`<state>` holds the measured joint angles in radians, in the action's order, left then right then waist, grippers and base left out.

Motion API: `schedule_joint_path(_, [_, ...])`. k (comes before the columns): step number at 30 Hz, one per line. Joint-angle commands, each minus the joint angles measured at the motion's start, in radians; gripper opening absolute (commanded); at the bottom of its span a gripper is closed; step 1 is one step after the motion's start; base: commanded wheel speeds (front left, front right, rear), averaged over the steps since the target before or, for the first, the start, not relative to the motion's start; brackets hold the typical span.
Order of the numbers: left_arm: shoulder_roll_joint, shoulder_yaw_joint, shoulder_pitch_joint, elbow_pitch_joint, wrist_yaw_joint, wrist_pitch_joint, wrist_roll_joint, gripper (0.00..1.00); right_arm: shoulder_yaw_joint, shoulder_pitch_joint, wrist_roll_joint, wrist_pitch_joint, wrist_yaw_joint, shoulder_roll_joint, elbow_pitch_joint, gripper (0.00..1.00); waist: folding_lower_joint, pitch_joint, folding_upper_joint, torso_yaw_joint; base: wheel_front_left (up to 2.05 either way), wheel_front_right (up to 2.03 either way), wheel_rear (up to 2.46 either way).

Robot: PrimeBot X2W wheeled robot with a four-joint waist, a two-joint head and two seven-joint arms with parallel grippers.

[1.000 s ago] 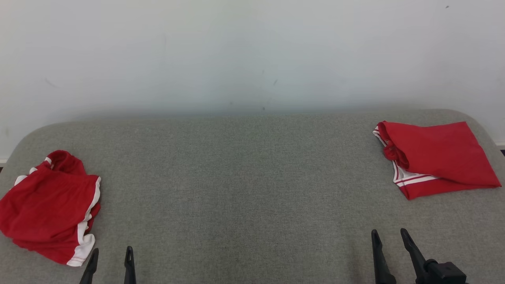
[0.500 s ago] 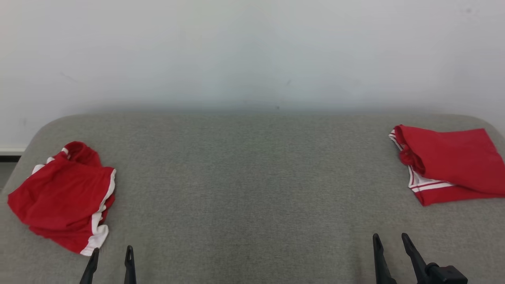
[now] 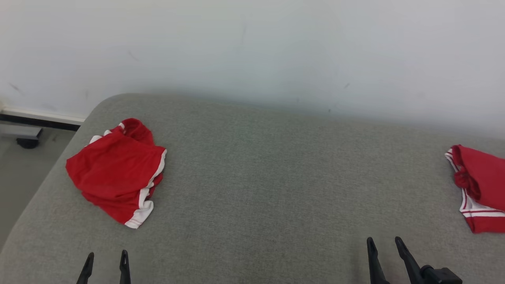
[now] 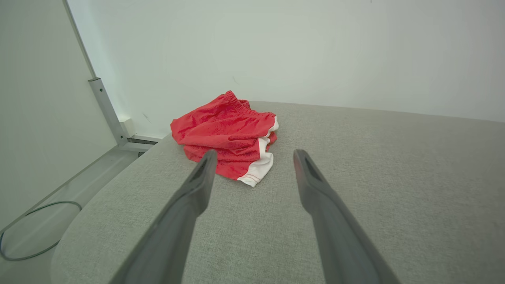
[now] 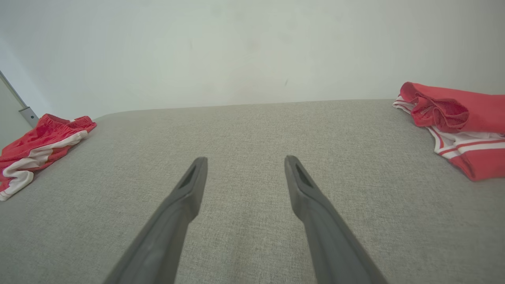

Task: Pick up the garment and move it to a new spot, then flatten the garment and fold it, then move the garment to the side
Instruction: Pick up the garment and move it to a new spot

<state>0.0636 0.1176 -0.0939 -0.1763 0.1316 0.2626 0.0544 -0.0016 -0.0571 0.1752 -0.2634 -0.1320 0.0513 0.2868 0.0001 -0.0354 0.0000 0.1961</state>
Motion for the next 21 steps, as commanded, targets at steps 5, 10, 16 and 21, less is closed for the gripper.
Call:
schedule_joint_path(5, [0.008, 0.003, -0.007, -0.011, -0.002, 0.003, 0.001, 1.0, 0.008, 0.009, 0.009, -0.001, 0.002, -0.002, 0.006, 1.0, -0.0001, 0.0, 0.0, 0.11, 0.0, 0.0, 0.0])
schedule_joint_path(10, [0.009, 0.009, -0.005, -0.016, -0.002, 0.003, 0.005, 1.0, 0.011, 0.0, 0.01, -0.001, 0.002, -0.002, 0.009, 1.0, -0.0001, -0.004, 0.0, 0.167, 0.0, 0.0, 0.0])
schedule_joint_path(16, [0.013, 0.011, -0.006, -0.022, -0.002, 0.003, 0.005, 1.0, 0.015, 0.003, 0.018, -0.001, 0.002, -0.002, 0.009, 1.0, -0.0001, -0.01, 0.0, 0.226, 0.0, 0.0, 0.0])
schedule_joint_path(21, [0.016, 0.024, -0.01, -0.022, -0.002, 0.003, 0.004, 1.0, 0.022, 0.003, 0.022, -0.001, 0.002, -0.002, 0.01, 1.0, -0.0001, -0.015, 0.0, 0.261, 0.0, 0.0, 0.0])
